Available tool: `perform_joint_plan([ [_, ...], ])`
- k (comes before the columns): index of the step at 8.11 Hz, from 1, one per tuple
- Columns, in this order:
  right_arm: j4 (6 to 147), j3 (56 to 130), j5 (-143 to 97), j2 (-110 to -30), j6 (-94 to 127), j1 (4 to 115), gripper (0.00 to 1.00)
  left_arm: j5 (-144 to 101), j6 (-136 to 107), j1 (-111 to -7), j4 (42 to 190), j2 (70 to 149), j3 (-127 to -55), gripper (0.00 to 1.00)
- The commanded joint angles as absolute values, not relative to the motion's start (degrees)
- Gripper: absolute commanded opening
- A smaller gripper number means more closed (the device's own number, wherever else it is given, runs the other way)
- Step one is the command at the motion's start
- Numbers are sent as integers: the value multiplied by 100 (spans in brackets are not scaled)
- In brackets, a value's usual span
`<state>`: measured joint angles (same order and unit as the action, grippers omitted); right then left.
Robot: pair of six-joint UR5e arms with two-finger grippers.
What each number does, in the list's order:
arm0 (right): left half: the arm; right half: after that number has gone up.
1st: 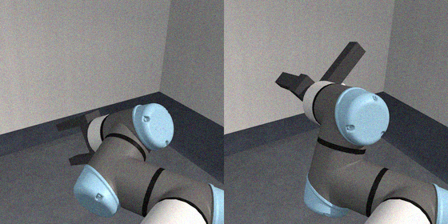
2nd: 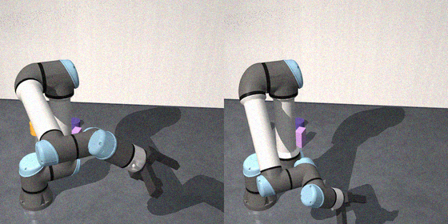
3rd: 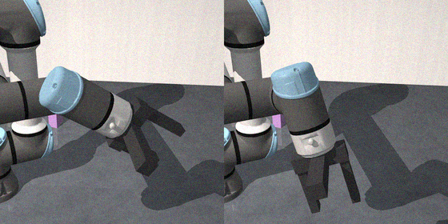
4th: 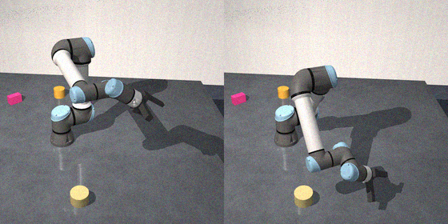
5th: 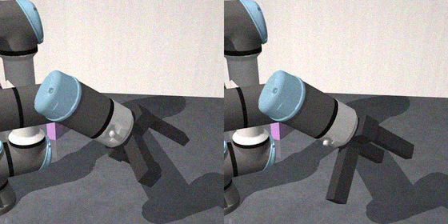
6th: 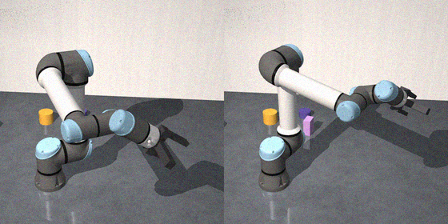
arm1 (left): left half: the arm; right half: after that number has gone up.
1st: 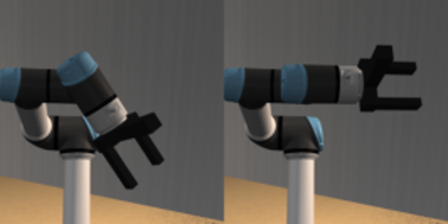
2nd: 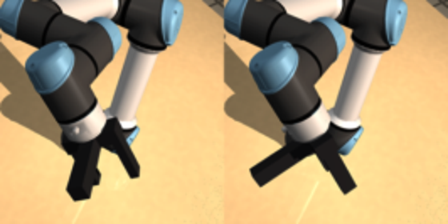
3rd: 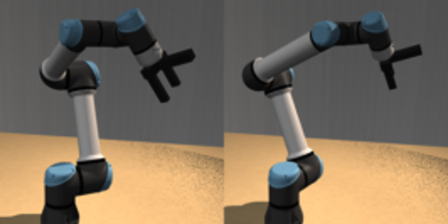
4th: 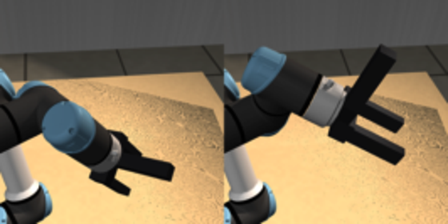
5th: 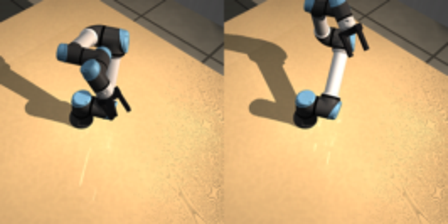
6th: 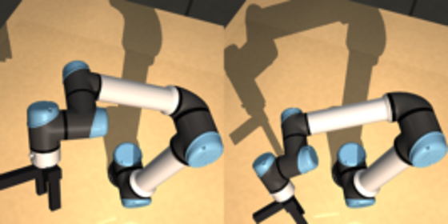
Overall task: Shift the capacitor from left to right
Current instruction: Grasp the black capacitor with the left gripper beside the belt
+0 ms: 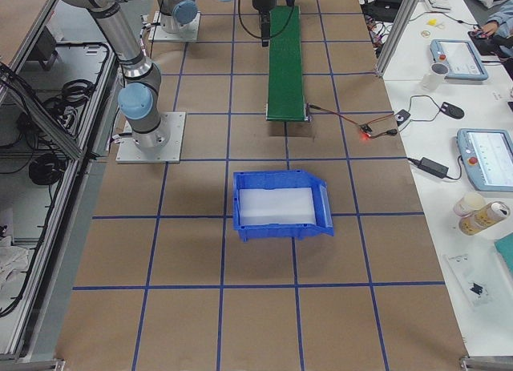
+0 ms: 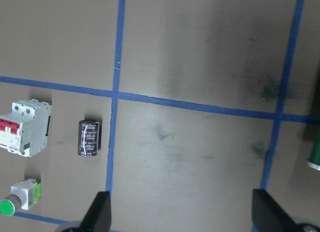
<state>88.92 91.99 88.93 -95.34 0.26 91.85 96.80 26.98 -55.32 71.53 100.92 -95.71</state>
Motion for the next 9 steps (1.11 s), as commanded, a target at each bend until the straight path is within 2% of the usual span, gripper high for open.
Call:
perform_joint_plan([
  [1, 8886, 9193, 8930, -9536, 26, 9185, 100, 9703, 3283, -5073, 6261, 10843, -9571, 100],
  [2, 8886, 9202, 8930, -9536, 26, 9185, 100, 9660, 3322, -4897, 6127, 11115, -9571, 100],
  [3, 8886, 9202, 8930, -9536, 26, 9185, 100, 9659, 3348, -4756, 6056, 11353, -9571, 91],
  [5, 8886, 9202, 8895, -9536, 26, 9185, 100, 9685, 3384, -4711, 5854, 11671, -9571, 82],
  [7, 8886, 9202, 8912, -9536, 26, 9185, 100, 9712, 3384, -4693, 5854, 11768, -9580, 77],
  [9, 8886, 9202, 8903, -9536, 26, 9185, 100, 9738, 3393, -4571, 5836, 11812, -9589, 77],
])
